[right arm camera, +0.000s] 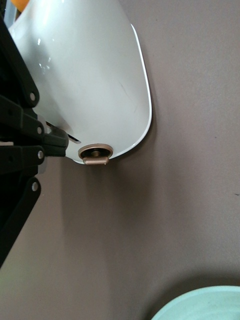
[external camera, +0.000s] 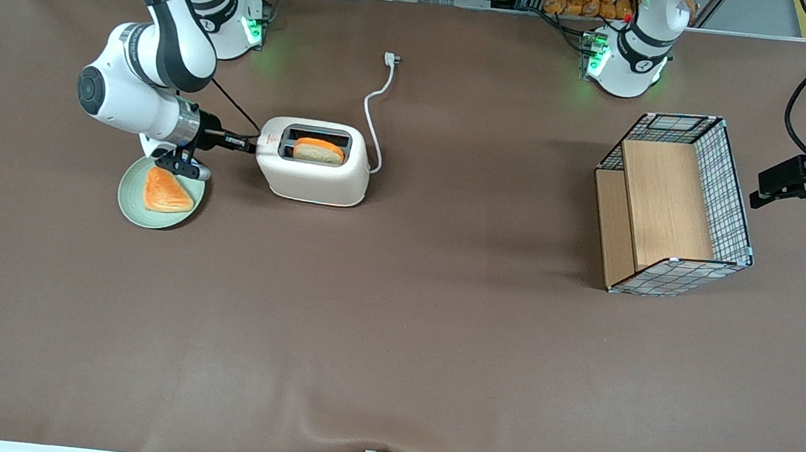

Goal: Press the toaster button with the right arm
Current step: 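Press the brass button down with the right gripper fingertips and hold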

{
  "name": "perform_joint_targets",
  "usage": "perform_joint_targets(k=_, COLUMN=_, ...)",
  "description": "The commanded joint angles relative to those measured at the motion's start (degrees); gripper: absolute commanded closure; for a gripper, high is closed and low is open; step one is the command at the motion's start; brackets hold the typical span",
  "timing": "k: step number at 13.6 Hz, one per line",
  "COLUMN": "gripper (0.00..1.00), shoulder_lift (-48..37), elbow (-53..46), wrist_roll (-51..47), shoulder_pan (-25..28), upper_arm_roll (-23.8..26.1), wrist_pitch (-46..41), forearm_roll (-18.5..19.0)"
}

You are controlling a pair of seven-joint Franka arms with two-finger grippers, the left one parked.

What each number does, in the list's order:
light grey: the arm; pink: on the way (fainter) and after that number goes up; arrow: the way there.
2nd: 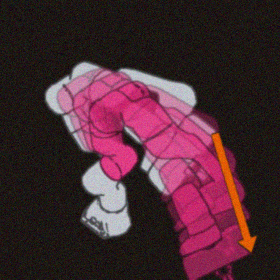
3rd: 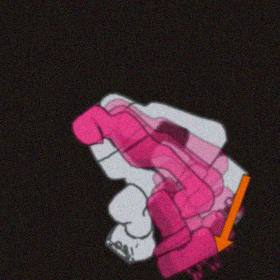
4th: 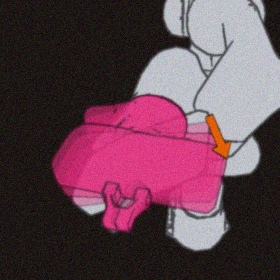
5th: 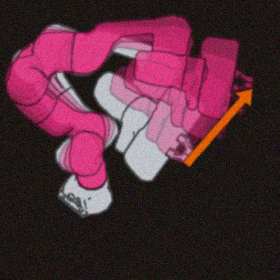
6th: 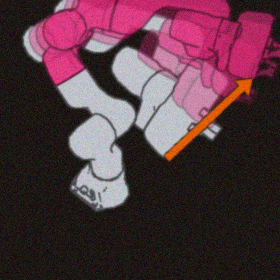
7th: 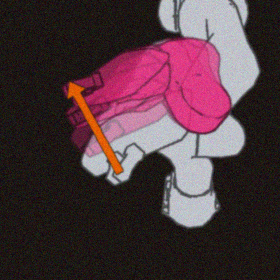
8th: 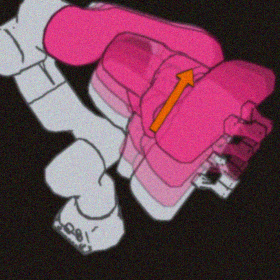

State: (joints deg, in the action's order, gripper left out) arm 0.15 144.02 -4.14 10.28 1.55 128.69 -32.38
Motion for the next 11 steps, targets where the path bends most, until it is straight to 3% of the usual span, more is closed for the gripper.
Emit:
perform_joint_targets(k=1, gripper=1.00, shoulder_lift=1.43, elbow=0.83, wrist_roll=2.73, shoulder_pan=1.50, upper_arm_roll=0.03, wrist_pitch=3.76, forearm_roll=-2.34)
perform_joint_targets(k=11, gripper=1.00, shoulder_lift=3.63, elbow=0.83, wrist_roll=4.14, shoulder_pan=2.47, upper_arm_roll=0.12, wrist_pitch=6.57, forearm_roll=-2.78)
